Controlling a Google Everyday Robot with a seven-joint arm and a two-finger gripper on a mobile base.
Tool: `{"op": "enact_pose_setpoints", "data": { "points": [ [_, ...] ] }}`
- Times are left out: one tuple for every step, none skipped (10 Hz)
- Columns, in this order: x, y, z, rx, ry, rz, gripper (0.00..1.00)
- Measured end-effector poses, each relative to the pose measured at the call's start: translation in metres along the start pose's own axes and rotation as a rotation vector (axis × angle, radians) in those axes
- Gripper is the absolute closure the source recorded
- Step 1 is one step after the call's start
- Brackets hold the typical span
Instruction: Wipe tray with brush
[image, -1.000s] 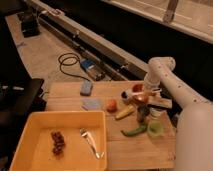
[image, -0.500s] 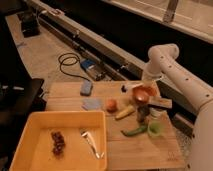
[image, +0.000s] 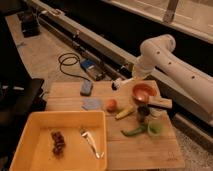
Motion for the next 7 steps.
{"op": "enact_pose_setpoints", "data": {
  "points": [
    [-0.026,0.007,-0.010,-0.002,-0.025,-0.056,1.00],
    [-0.051,0.016,-0.018,-0.011,-0.056,-0.108,1.00],
    [-0.069,0.024,-0.022,-0.028,-0.085,-0.140,1.00],
    [-0.093,0.039,-0.023,-0.066,-0.127,-0.184,1.00],
    [-0.103,0.042,-0.023,-0.078,-0.142,-0.200,1.00],
    [-0.100,0.043,-0.024,-0.078,-0.137,-0.198,1.00],
    [-0.100,0.043,-0.024,-0.078,-0.137,-0.197,1.00]
  ]
}}
